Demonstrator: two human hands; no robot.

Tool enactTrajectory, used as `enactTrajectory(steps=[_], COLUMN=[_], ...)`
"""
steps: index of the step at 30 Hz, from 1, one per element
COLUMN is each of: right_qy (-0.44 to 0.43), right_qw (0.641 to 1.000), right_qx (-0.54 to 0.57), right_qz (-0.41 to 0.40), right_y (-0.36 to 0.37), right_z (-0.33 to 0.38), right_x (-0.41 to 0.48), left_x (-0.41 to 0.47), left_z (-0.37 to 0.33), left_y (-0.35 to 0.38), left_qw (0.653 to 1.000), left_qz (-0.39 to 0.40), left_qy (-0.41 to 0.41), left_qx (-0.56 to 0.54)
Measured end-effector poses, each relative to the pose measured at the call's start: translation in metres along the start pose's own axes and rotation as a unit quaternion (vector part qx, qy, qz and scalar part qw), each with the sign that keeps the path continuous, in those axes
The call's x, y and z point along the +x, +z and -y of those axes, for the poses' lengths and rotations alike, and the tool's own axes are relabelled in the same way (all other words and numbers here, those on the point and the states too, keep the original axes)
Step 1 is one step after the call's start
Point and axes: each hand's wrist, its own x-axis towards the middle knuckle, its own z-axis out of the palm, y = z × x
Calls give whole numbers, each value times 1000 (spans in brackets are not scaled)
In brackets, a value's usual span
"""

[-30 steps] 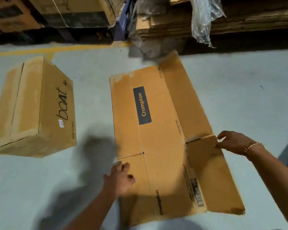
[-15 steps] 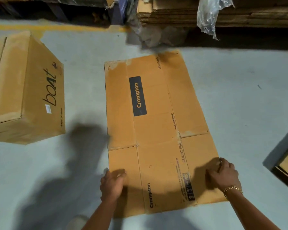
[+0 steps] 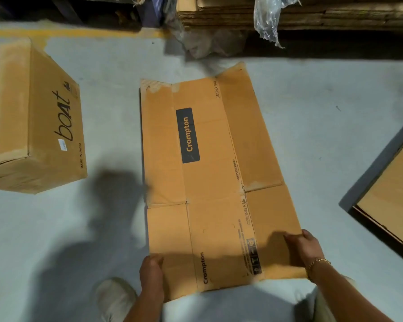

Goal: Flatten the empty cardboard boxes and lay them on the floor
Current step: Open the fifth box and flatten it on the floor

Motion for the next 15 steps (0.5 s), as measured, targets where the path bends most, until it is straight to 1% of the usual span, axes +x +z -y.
enactTrajectory(steps=[2, 4, 8, 10, 13, 15], right_qy=[-12, -21, -62, -90, -107, -101], right_qw=[1000, 1000, 998, 995, 992, 991], right_qx=[2, -14, -31, -29, 2, 32], right_qz=[-8, -7, -8, -27, -61, -85], right_y=[-20, -50, -131, -173, -235, -274], right_z=[12, 25, 54, 63, 53, 32], right_x=[-13, -19, -32, -41, -55, -59], left_x=[-30, -54, -104, -126, -160, -183], left_z=[-7, -11, -20, -25, -26, -29], left_y=[4, 13, 47, 72, 105, 124], left_qw=[999, 997, 994, 992, 990, 988], left_qz=[-26, -35, -4, 9, 42, 80], left_qy=[0, 21, 31, 35, 63, 72], left_qx=[-42, -66, -105, -125, -117, -110])
